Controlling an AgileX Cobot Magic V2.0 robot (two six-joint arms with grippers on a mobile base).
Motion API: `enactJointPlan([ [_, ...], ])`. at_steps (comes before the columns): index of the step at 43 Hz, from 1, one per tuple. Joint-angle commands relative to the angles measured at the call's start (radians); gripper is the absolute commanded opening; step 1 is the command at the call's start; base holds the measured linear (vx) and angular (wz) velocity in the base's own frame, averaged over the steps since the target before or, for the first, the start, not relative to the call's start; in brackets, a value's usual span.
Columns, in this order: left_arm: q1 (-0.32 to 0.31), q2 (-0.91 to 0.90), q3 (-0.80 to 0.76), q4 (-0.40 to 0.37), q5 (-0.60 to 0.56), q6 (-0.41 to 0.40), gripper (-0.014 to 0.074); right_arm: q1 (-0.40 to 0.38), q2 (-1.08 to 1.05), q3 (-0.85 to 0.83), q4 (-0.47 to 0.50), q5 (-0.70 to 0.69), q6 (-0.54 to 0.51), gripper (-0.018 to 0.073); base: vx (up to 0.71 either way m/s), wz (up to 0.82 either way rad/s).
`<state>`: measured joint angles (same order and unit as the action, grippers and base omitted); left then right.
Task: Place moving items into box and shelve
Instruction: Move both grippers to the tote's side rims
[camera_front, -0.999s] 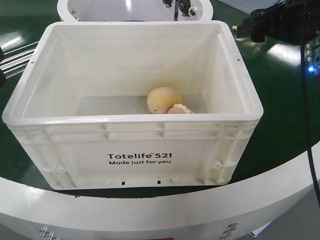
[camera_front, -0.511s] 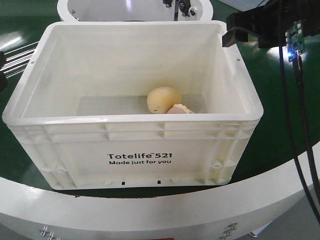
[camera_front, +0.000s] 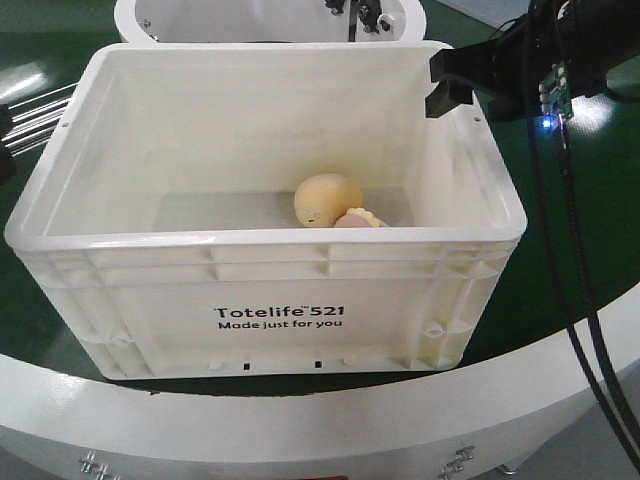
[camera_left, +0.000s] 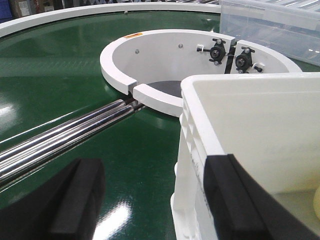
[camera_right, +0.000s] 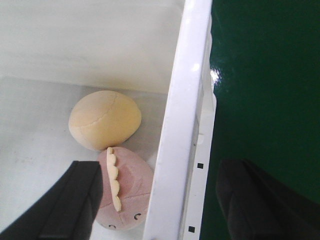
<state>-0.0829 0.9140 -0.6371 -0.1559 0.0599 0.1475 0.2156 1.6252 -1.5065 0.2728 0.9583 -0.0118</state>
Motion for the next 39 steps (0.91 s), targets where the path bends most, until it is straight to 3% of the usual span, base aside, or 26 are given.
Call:
enactJointPlan([
  [1,0.002,-0.014,-0.032,-0.003,-0.081,-0.008,0.0543,-0.001,-0.023,-0.032,0.04,-0.044,-0.013,0.0526,0.0,0.0],
  [14,0.002,-0.013,-0.032,-0.003,-0.081,-0.008,0.0543,0.078,-0.017,-0.032,-0.041,-0.096,-0.017,0.0519,0.0,0.0],
  [18,0.002,-0.013,-0.032,-0.003,-0.052,-0.008,0.0543,0.076,-0.01,-0.032,-0.05,-0.097,0.025,0.0519,0.0,0.0],
  [39,0.002,-0.013,-0.032,-0.003,-0.033,-0.008,0.0543,0.076,0.048,-0.033,-0.039,-0.061,0.025,0.0511,0.0,0.0],
])
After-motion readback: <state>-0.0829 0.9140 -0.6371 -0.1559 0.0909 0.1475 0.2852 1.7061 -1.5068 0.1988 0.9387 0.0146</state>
